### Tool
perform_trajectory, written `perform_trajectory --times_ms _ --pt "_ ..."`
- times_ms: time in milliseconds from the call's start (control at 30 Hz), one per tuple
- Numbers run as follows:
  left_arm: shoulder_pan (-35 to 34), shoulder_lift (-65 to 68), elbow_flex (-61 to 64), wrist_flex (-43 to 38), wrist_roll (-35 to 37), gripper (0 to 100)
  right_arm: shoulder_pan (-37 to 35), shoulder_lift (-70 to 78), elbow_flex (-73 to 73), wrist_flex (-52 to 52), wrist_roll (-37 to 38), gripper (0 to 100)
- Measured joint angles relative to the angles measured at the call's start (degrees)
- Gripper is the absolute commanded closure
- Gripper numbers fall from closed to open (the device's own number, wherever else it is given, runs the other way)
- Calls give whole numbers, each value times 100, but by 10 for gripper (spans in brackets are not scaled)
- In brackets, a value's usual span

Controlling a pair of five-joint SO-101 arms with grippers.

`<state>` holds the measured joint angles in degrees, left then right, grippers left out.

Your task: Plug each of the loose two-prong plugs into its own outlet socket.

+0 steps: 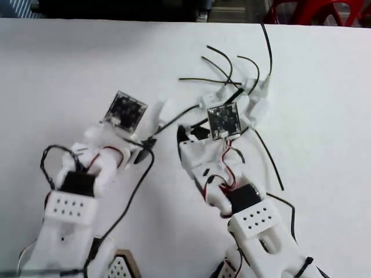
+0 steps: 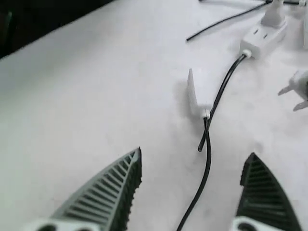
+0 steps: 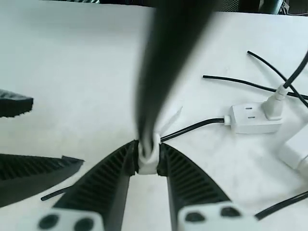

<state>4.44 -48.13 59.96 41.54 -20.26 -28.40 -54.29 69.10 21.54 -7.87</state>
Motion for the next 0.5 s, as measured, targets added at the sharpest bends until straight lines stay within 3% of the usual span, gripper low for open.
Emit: perform_trajectory --times_ms 200,500 --pt "0 2435 -1266 0 -18 670 0 0 0 0 0 981" --pt "0 4941 -2418 158 -958 764 0 0 0 0 0 981"
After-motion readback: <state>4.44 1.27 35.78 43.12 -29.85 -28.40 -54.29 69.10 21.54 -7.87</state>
